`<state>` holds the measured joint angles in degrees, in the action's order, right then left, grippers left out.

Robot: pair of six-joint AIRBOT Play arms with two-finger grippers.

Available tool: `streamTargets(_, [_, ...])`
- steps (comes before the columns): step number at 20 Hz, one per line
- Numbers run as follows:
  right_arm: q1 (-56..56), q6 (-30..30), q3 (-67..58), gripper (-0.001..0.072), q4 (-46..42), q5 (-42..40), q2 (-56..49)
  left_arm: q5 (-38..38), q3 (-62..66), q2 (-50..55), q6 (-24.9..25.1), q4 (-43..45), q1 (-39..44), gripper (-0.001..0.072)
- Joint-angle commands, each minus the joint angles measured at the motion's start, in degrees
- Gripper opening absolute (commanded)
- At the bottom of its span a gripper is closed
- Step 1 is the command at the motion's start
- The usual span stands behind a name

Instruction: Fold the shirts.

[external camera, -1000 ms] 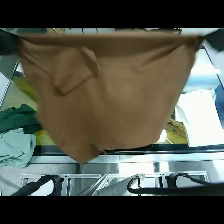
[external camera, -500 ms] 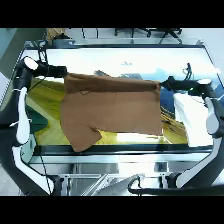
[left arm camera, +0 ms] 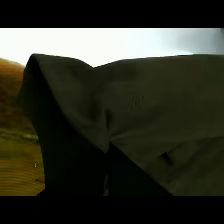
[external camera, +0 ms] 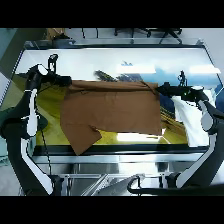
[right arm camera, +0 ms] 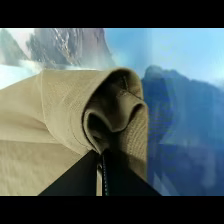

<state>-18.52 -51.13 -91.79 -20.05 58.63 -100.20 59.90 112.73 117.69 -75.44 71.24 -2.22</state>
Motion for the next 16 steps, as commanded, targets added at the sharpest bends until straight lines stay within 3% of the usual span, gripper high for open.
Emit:
streamTargets(1, [0.0,0.4,0.0,0.0020,0.2,0.2,-0.1,1.2,-1.4,0.4,0.6,1.3,0.1,0.0013])
streamTargets(4, [0.0,1.9,0.0,0.0022,0.1,0.4,0.4,4.2,-0.8,0.4,0.4,1.0,0.0,0.0021])
streamTargets(5, [0.0,2.2,0.0,0.0095,0.1,1.0,0.9,6.9,0.0,0.4,0.3,1.0,0.0,0.0069])
streamTargets(6, [-0.1,3.3,-0.2,0.0218,-0.1,2.2,1.8,11.1,1.7,0.4,0.1,1.1,-0.2,0.0470])
streamTargets(7, [-0.4,3.2,-0.8,0.0230,-1.7,3.2,3.2,15.1,3.9,0.4,-2.2,1.2,-0.6,0.0665])
streamTargets(8, [-0.8,3.1,-1.5,0.0231,-4.5,4.4,5.2,19.2,6.1,0.1,-4.8,1.0,-1.4,0.0667])
streamTargets(9, [-1.2,1.7,-1.9,0.0285,-7.9,5.0,7.8,22.2,6.8,-1.0,-6.2,1.0,-2.2,0.0667])
streamTargets(10, [-1.7,-1.4,-1.9,0.0388,-13.3,5.3,10.9,24.3,5.1,-3.2,-7.4,0.6,-3.3,0.0667])
streamTargets(13, [-3.0,-10.6,-0.9,0.0392,-30.6,10.5,18.2,28.3,-8.5,-12.2,-8.9,0.7,-6.3,0.0667])
streamTargets(16, [-5.3,-12.2,7.9,0.0387,-32.7,17.6,24.1,25.7,-32.6,-25.1,-8.9,0.6,-8.4,0.0667])
